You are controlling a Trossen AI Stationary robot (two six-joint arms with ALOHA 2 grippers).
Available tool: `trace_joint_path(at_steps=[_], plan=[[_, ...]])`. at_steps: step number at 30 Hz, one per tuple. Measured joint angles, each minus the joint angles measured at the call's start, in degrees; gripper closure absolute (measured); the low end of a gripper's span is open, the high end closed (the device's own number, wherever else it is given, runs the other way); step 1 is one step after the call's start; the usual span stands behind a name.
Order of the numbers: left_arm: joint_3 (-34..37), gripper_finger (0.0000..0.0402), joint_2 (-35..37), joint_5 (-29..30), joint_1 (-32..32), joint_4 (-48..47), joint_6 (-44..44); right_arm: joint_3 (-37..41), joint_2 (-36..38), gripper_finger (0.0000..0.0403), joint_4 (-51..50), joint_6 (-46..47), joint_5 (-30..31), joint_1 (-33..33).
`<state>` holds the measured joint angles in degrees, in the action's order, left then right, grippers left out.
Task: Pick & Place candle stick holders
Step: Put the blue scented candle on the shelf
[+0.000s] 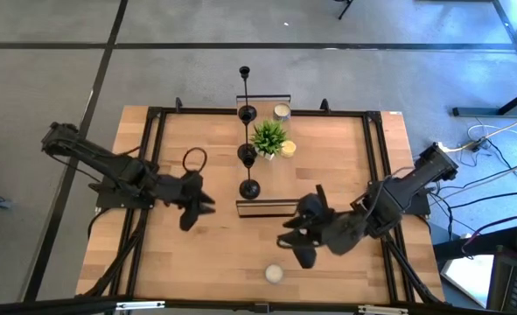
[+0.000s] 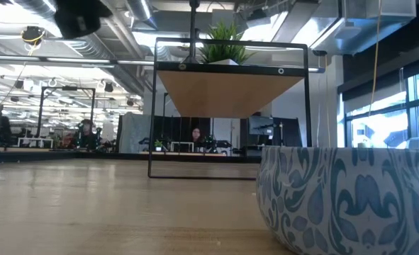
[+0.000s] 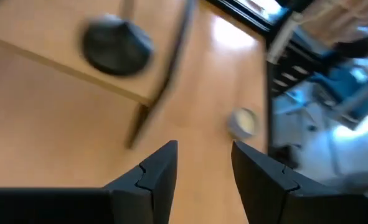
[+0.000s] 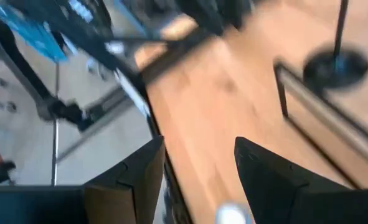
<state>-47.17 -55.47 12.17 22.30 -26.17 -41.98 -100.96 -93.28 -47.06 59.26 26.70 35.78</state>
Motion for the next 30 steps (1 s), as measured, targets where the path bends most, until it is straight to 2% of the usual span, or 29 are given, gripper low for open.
trace_joint_path(at_steps=[4, 8, 15, 18, 22, 26, 30], plan=[[0.87, 0.0254, -1.88, 0.20, 5.89, 3.65, -4.84, -0.01, -0.56, 0.0204, -5.33, 4.01, -1.92, 2.24], [0.89, 0.0254, -6.34, 3.18, 10.99, 8.85, -11.47, -0.03, -1.01, 0.0204, -6.93, 5.90, -1.94, 5.21], [0.89, 0.0254, -18.69, 13.30, 18.83, 29.19, -21.71, -0.03, -2.61, 0.0204, -6.88, 7.82, -1.89, 11.56], [0.89, 0.0254, -24.59, 17.45, 21.19, 38.98, -22.93, -0.02, -4.32, 0.0204, -6.76, 8.26, -1.01, 14.62], [-0.13, 0.0254, -32.08, 21.58, 23.33, 46.17, -25.01, -0.03, -7.91, 0.0204, -6.94, 6.39, 4.87, 18.62], [-2.13, 0.0254, -38.25, 22.77, 24.74, 50.15, -28.63, -0.02, -13.10, 0.0204, -6.56, 2.80, 12.22, 21.41], [-3.73, 0.0254, -42.18, 22.79, 26.43, 53.72, -29.61, -0.01, -18.19, 0.0204, -5.19, 2.79, 12.48, 21.85]])
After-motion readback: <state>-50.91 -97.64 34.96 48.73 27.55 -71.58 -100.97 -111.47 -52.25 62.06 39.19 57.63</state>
